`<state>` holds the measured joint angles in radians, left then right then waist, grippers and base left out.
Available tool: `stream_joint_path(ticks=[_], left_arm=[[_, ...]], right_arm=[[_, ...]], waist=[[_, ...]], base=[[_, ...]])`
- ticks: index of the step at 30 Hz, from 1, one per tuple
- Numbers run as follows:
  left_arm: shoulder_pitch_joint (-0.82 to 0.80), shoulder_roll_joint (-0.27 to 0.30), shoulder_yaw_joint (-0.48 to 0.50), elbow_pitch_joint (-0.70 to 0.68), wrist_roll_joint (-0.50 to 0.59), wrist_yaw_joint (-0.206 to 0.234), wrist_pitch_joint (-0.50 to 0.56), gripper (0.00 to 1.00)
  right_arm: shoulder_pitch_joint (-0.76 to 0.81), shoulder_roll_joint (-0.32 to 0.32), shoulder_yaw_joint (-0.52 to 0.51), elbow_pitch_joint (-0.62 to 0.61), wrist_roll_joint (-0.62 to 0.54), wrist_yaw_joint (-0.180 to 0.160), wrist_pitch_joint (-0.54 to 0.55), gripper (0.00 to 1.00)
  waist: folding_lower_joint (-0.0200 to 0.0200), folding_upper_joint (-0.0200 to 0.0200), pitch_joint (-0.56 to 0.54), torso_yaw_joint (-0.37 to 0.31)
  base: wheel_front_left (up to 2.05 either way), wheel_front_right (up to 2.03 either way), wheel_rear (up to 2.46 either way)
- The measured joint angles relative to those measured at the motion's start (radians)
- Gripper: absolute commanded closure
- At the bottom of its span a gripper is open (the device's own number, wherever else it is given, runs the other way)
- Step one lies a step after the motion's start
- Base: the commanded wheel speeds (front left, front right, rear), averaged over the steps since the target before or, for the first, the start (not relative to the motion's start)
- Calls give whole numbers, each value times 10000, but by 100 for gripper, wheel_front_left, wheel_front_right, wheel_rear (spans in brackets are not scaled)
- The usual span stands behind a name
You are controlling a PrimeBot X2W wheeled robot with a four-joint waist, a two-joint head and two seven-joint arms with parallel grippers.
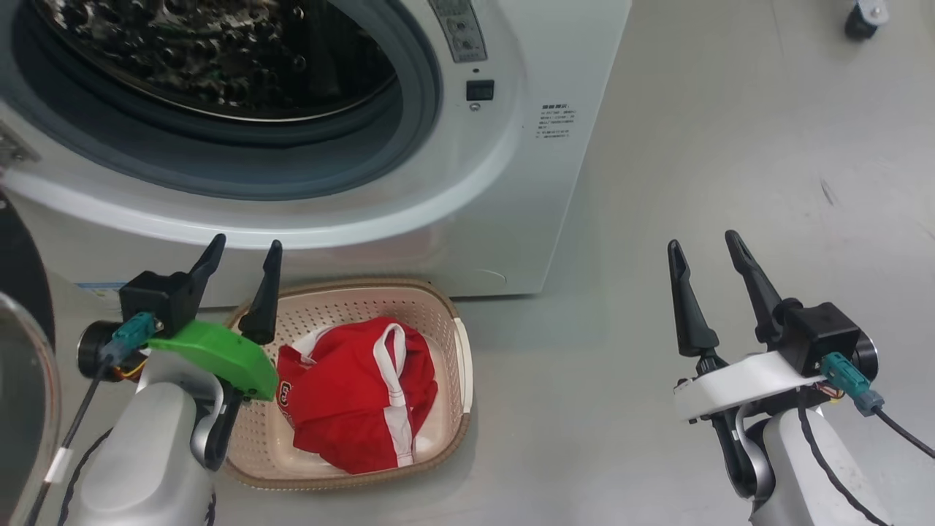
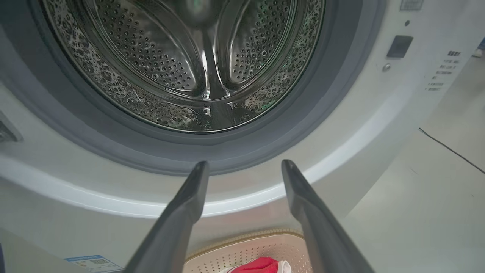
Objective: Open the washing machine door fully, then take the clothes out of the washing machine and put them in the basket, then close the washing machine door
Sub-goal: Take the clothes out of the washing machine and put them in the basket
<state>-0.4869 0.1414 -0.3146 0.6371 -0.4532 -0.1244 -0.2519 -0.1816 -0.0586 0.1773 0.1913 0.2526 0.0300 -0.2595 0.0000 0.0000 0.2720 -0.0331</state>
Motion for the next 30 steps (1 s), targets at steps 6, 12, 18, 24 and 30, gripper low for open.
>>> stream_joint_path(ticks=[6,12,18,24,30], left_arm=[[890,35,566,-1208,-27,0,0,0],[1870,12,1012,-2054,-12,0,-2,0],[2802,-35,1287,-2560,130,0,-2,0],[3307,-33,1580,-3185,155,0,-2,0],[3663,-42,1806,-3661,387,0,-2,0]], right_arm=[[517,6,-48,94,2,117,0,0],[784,12,-82,104,2,178,0,0],[1132,17,-138,102,2,213,0,0],[1324,29,-128,63,2,228,0,0],[1342,31,-132,-27,-13,299,0,0]], waist=[[0,0,-752,376],[0,0,-1386,649],[0,0,-1938,818],[0,0,-2279,906],[-1,0,-2326,879]], base=[[0,0,0],[0,0,0],[0,0,0],[0,0,0],[0,0,0]])
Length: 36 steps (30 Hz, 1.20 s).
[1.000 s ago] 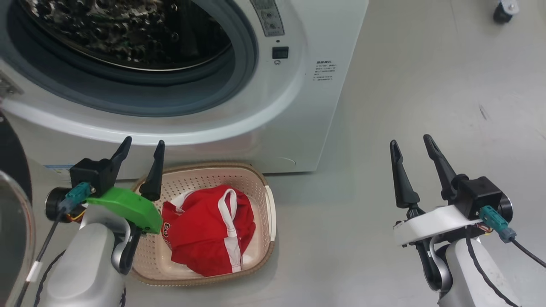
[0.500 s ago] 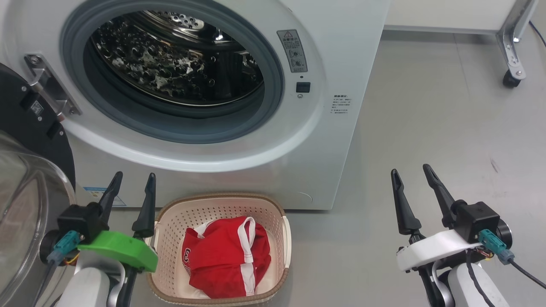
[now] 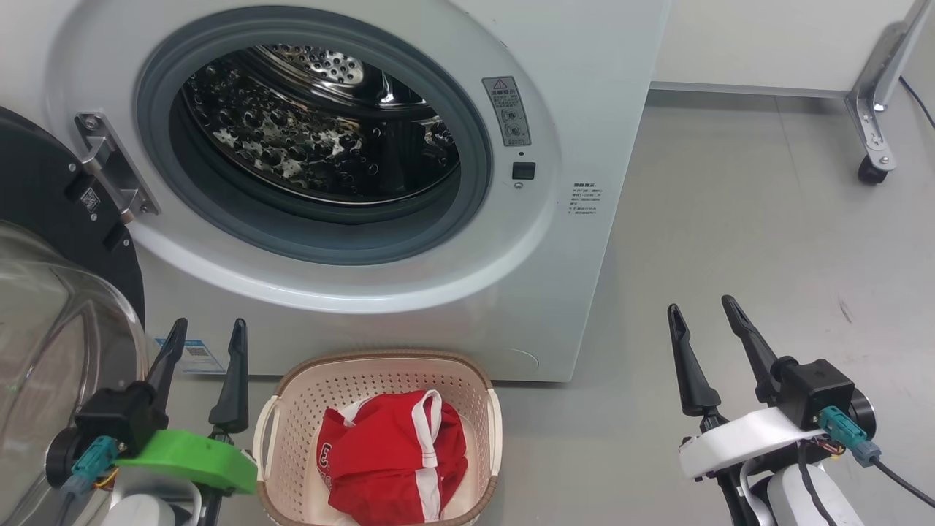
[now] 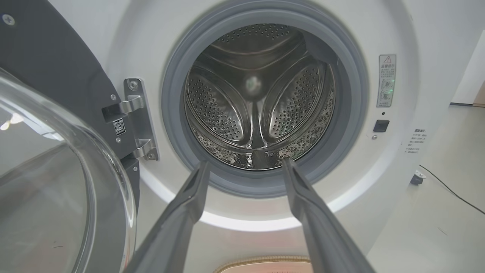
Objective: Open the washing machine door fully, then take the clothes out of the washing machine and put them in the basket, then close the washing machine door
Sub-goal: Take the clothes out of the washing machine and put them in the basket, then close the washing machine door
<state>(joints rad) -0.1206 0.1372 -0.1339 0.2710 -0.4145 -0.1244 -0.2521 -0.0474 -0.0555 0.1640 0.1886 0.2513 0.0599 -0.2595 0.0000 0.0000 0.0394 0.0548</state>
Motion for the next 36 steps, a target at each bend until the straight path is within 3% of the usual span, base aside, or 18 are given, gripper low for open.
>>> stream_joint_path(ticks=[36], left_arm=[[825,-297,387,-1001,353,0,0,0]], right_arm=[[112,63,-38,-159,-79,63,0,0]], waist=[[0,0,150,-130]], base=[[0,0,0]])
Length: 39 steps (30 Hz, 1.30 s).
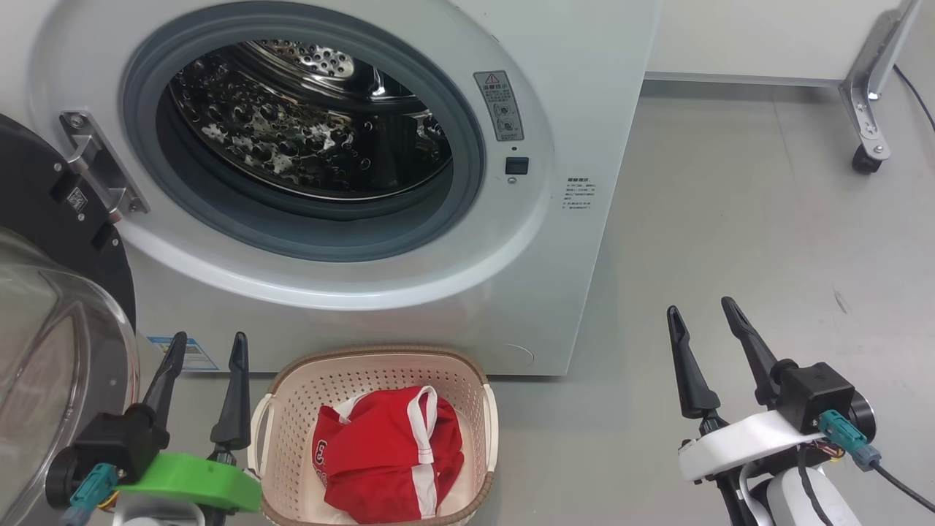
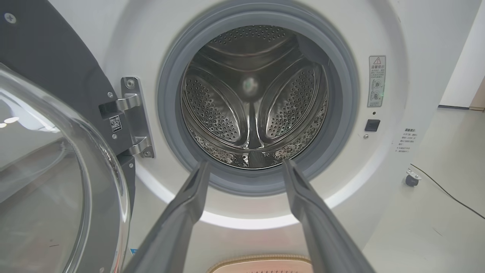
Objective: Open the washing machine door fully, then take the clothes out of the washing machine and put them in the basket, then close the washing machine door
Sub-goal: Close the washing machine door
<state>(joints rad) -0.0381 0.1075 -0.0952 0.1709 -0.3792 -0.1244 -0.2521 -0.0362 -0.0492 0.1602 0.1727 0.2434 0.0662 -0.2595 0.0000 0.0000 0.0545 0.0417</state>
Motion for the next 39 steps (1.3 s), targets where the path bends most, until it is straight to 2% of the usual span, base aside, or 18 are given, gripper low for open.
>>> stream_joint_path(ticks=[17,39], left_arm=[[31,-84,-36,-86,27,0,0,0],[34,-115,-155,-192,119,0,0,0]], right_arm=[[0,6,-29,-8,-42,33,0,0],[0,23,-46,-48,-63,33,0,0]], waist=[[0,0,30,-26],[0,-1,223,-16]], base=[[-11,18,-7],[-62,67,-5]])
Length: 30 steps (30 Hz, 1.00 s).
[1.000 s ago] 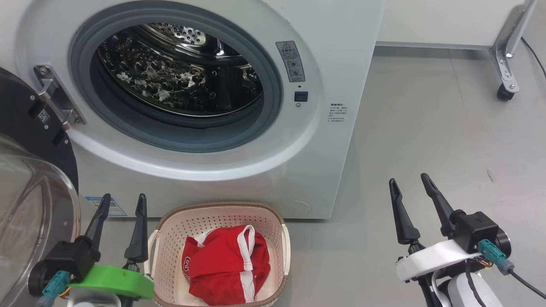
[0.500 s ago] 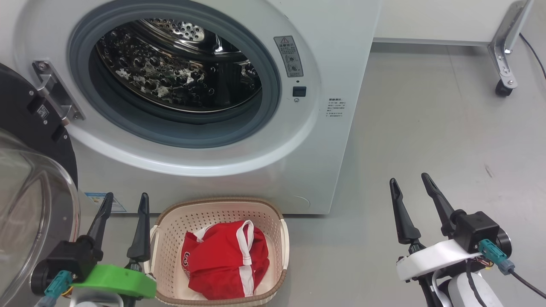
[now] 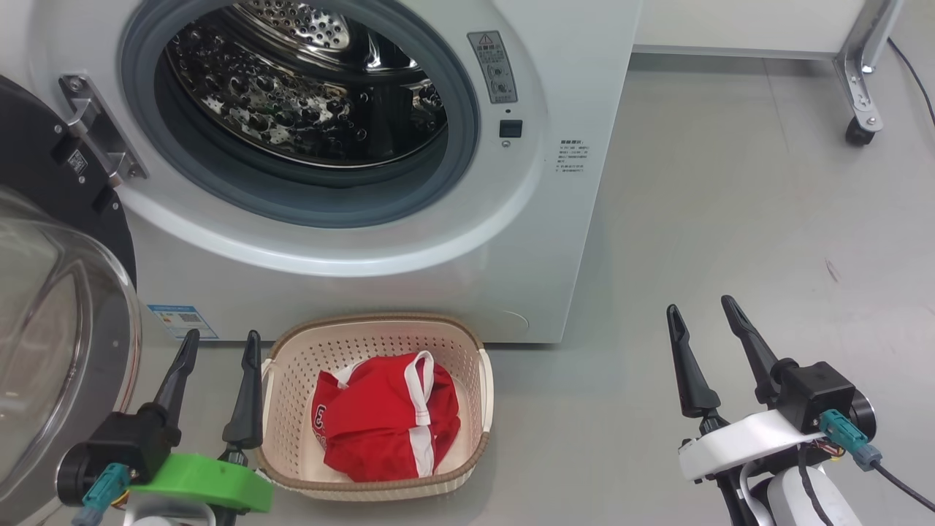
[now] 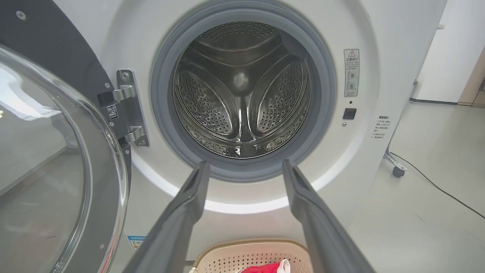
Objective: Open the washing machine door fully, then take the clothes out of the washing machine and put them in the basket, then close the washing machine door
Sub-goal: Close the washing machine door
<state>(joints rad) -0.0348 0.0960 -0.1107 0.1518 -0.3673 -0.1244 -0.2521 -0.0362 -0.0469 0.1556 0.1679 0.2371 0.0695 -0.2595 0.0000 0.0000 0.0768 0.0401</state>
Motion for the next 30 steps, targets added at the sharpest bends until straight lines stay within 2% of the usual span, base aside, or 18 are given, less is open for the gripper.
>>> stream_joint_path(ticks=[30], left_arm=[[-2,-31,63,-209,105,-2,0,0]], right_arm=[[-8,13,-2,15,-6,12,0,0]], waist=[[0,0,89,42]], base=[[-102,116,-14]])
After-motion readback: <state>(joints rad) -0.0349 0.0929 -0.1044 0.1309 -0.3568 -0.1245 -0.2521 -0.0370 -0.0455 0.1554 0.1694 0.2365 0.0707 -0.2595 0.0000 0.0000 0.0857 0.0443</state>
